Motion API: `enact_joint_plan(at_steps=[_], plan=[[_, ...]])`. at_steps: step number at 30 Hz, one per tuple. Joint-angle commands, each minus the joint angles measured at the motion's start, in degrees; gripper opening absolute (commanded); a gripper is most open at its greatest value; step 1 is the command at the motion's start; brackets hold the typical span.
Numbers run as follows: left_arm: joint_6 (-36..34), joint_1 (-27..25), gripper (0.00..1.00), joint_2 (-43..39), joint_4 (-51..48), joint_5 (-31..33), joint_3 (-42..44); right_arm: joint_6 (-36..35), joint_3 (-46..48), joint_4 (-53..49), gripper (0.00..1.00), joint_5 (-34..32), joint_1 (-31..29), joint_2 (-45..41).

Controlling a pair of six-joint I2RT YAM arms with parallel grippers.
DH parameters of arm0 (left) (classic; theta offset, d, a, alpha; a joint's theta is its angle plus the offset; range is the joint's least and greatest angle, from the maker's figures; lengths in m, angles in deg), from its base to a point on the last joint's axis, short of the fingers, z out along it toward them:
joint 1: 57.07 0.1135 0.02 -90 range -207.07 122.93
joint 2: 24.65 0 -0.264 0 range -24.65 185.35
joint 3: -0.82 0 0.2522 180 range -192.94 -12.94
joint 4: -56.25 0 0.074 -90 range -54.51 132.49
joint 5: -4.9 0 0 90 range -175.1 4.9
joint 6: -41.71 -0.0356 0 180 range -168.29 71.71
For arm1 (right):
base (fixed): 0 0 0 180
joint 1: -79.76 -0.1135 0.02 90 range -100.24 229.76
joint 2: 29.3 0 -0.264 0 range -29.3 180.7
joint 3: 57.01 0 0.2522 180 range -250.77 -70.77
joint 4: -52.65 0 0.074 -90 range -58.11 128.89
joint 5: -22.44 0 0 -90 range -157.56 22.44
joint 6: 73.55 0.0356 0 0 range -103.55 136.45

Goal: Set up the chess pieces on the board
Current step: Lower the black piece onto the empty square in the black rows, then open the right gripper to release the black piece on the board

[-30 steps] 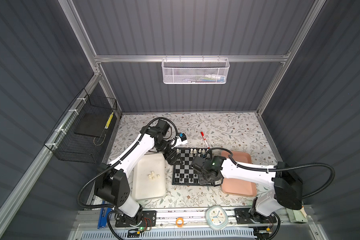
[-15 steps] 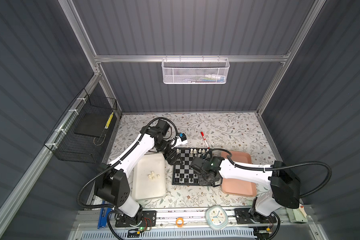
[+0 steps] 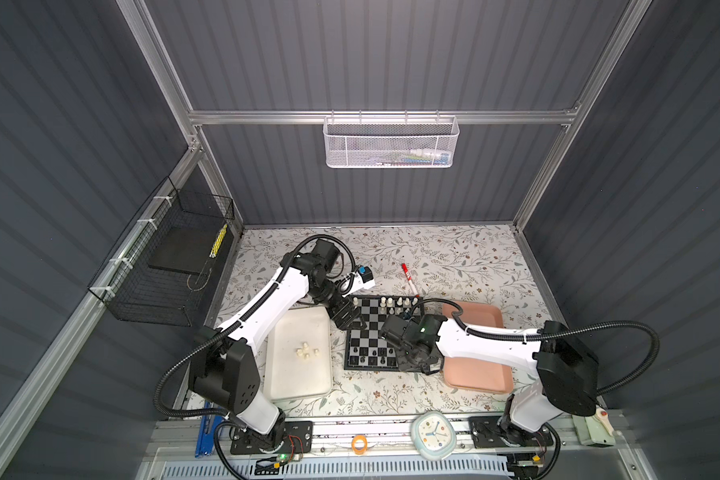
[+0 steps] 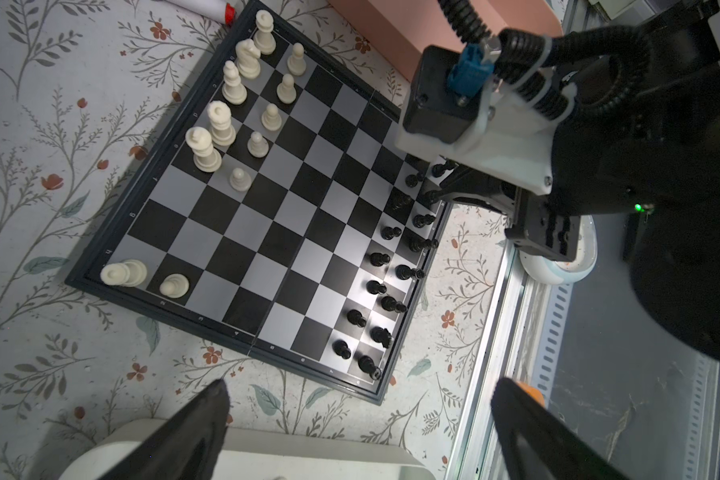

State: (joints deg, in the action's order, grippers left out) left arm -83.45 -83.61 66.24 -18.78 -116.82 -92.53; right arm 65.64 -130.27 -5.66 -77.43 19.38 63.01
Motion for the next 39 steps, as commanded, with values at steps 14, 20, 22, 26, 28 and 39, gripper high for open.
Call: enact_joint_plan(at_steps=[14,20,22,26,28,39], plan=[[0.11,-0.19,1.0,0.16,-1.13,-0.84,-0.65,0.89,0.7,-0.04,0.14,-0.32,-0.31,0.15],[0.14,-0.26,0.99,0.25,-1.11,-0.7,-0.65,0.82,0.36,-0.8,0.17,-0.5,-0.33,-0.29],[0.14,-0.26,1.0,0.25,-1.08,-0.62,-0.74,0.73,0.27,-0.97,0.18,-0.47,-0.3,-0.4],[0.11,-0.26,0.99,0.34,-1.23,-0.62,-0.75,0.76,0.14,-1.29,0.2,-0.67,-0.32,-0.88],[0.15,-0.26,1.0,0.34,-1.21,-0.61,-0.9,0.75,-0.13,-1.54,0.21,-0.93,-0.35,-1.04],[0.2,-0.24,1.0,-0.44,-0.89,0.32,-0.91,0.47,-1.49,-3.38,0.27,-1.56,-0.42,-2.29]])
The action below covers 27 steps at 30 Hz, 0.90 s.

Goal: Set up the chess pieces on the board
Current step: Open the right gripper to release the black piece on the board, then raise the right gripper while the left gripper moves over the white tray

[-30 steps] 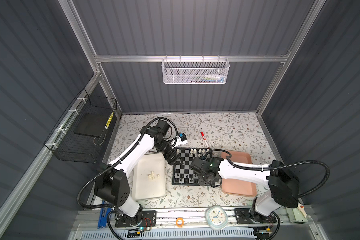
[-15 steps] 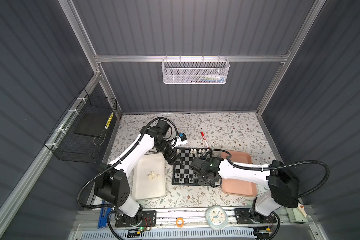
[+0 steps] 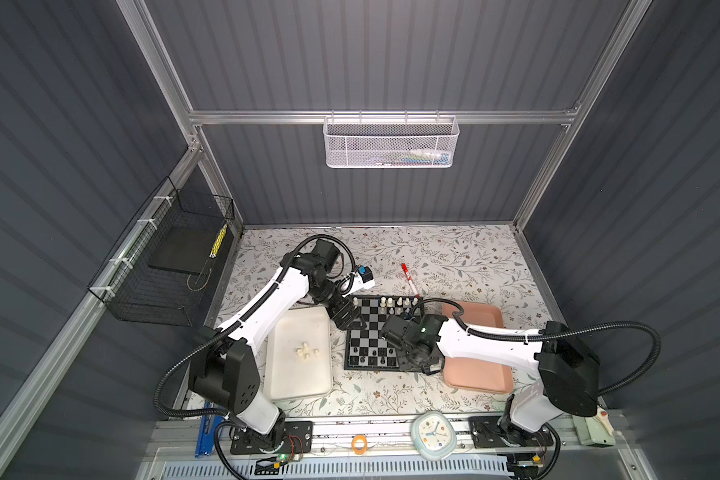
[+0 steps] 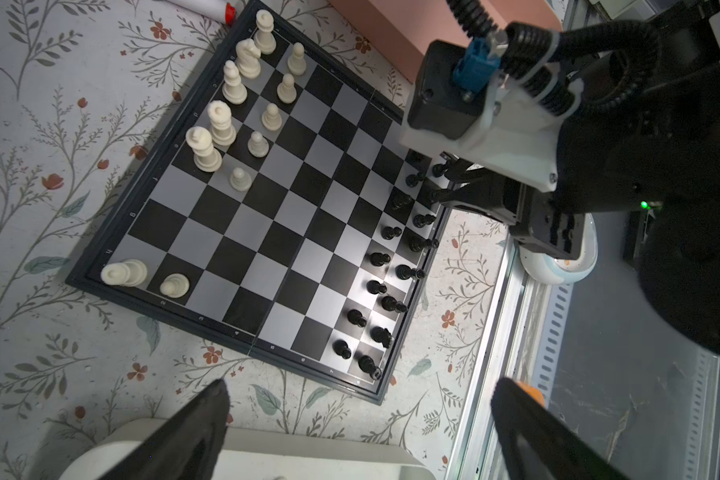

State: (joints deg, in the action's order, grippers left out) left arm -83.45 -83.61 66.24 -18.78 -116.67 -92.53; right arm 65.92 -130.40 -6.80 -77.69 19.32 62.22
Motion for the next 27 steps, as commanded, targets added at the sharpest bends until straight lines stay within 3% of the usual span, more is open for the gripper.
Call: enact_joint_plan(at_steps=[1,12,18,27], plan=[[0.34,-0.25,1.0,-0.41,-0.88,0.26,-0.91,0.17,-1.57,-2.33,0.27,-1.25,-0.46,-1.86],[1.72,-0.18,1.0,-1.85,-0.24,7.8,-3.83,-2.54,-4.32,-3.09,0.25,-0.46,-0.66,-8.64],[1.77,0.27,1.0,-4.17,-1.07,17.09,-3.08,-8.26,-6.33,-0.29,0.24,1.03,1.58,-13.98],[0.85,10.32,0.97,-8.57,-4.87,19.3,1.46,-15.88,-2.73,8.4,0.25,10.47,11.01,-20.97]])
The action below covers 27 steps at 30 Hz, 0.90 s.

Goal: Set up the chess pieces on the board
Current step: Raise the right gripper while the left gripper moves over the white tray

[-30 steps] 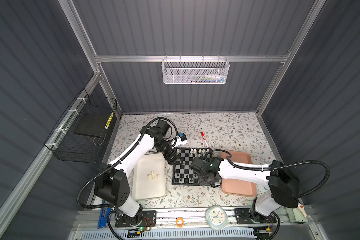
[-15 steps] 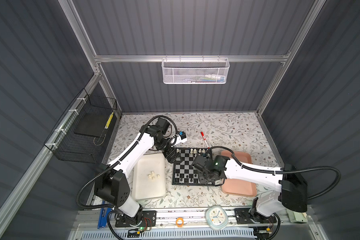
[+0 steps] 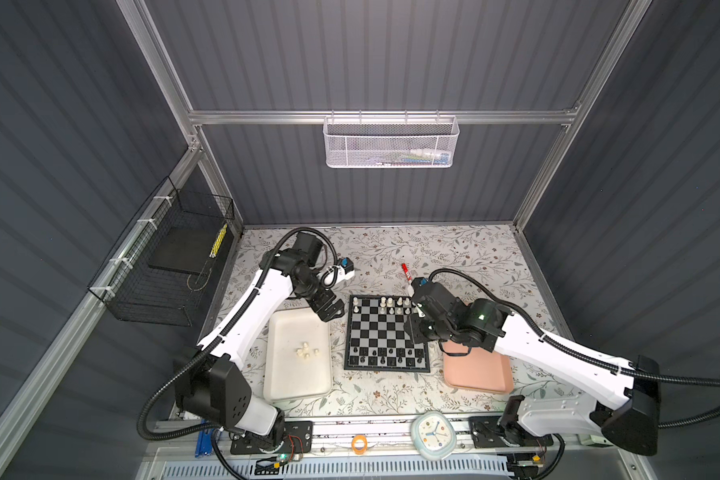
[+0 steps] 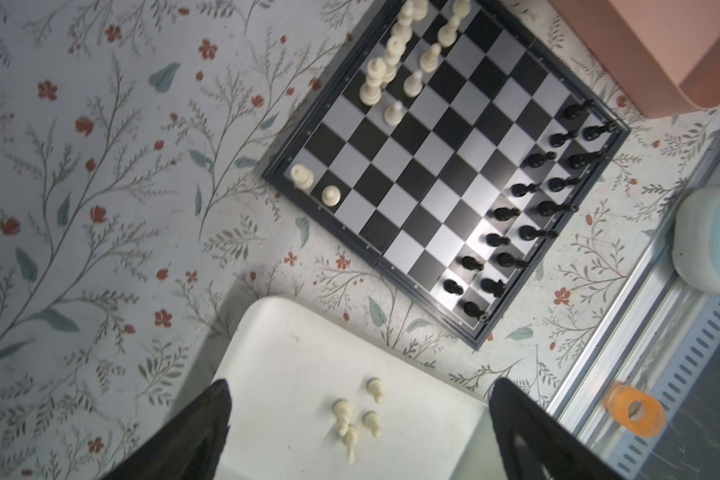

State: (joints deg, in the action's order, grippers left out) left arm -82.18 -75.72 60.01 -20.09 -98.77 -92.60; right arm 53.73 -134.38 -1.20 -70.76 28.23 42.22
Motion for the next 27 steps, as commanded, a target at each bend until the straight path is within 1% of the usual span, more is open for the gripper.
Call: enact_joint_plan(at_steps=[1,3,4,6,11,16,19,21,23,27], plan=[[-0.39,3.14,0.97,-2.96,-3.68,2.36,2.22,-4.46,1.34,3.01,0.25,3.96,3.05,-1.06],[0.04,4.0,0.97,-4.13,-3.9,4.46,3.66,-5.81,0.97,3.3,0.25,4.71,4.67,-0.95],[0.05,4.37,0.99,-4.7,-4.47,4.83,4.4,-6.66,0.89,3.83,0.25,5.13,5.33,-0.85],[0.48,4.84,1.0,-5.74,-4.76,5.42,5.95,-7.75,0.7,5.11,0.25,5.92,6.42,-0.7],[1.81,5.82,0.99,-8.34,-1.13,9.15,11.62,-9.18,0.77,8.03,0.25,8.46,8.5,0.36],[0.54,9.58,0.99,-6.17,-0.13,8.07,13.01,-9.58,2.21,10.33,0.25,8.88,9.58,-0.07],[0.32,10.94,0.94,-5.14,0.5,7.25,12.97,-9.36,3.42,11.5,0.25,9.09,10.35,-0.96],[0.07,11.43,0.88,-4.88,1.34,7.22,14.02,-9.29,4.23,12.01,0.25,9.34,10.89,-1.61],[-0.33,11.88,0.86,-4.91,1.98,7.08,15.44,-9.16,5.02,12.49,0.25,9.61,11.5,-2.16],[-3.36,13.03,0.78,-6.01,1.76,6.27,18.56,-9.51,6.13,12.9,0.25,10.16,12.86,-2.8]])
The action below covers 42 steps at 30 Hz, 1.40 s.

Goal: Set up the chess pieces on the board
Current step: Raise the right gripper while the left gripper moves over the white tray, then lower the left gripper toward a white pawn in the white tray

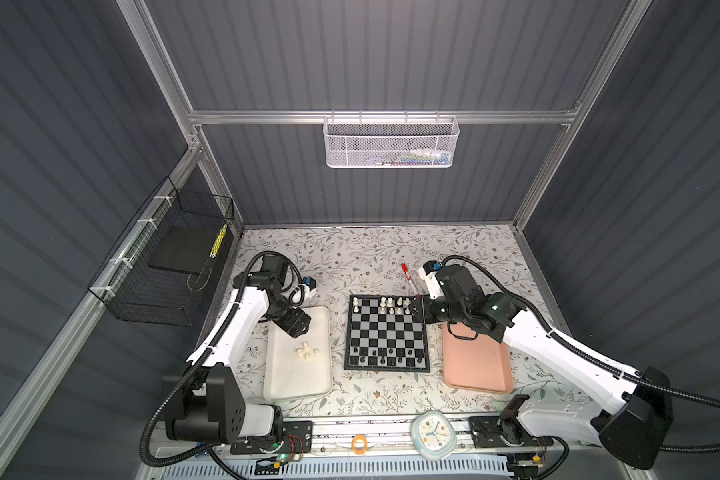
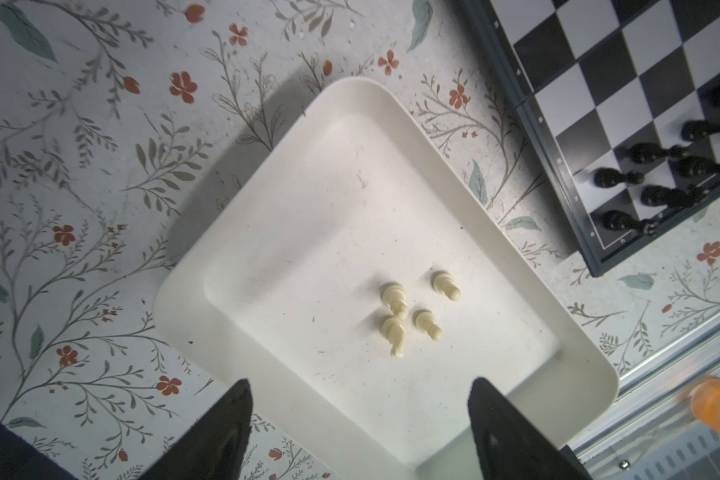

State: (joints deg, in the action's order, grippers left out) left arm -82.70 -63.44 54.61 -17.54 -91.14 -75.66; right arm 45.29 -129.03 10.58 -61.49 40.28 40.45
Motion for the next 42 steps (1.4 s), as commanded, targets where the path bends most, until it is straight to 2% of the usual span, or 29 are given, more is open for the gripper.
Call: enact_joint_plan(at_steps=[1,8,16,21,24,42], plan=[[-3.87,0.99,0.78,-0.73,-1.3,-1.51,2.11,-1.23,0.78,1.07,0.25,0.99,1.11,-1.1],[-6.72,2.49,0.74,-0.77,-1.88,-3.46,4.86,-1.95,1.54,1.61,0.25,2.1,2.88,-1.15],[-8.66,2.59,0.62,-2.2,-2.26,-3.27,7.08,-1.64,2.37,3.23,0.25,2.92,3.76,-1.05],[-8.7,2.61,0.6,-3.15,-0.52,-3.04,8.92,-1.73,2.1,3.04,0.25,3.07,3.87,-0.68],[-8.72,2.64,0.53,-3.19,0.11,-3.87,9.46,-1.77,1.95,2.73,0.25,2.78,3.89,-0.92],[-9.34,2.59,0.45,-2.76,5.89,-4.41,14.04,-1.46,1.75,2.37,0.25,2.7,3.97,-0.33]])
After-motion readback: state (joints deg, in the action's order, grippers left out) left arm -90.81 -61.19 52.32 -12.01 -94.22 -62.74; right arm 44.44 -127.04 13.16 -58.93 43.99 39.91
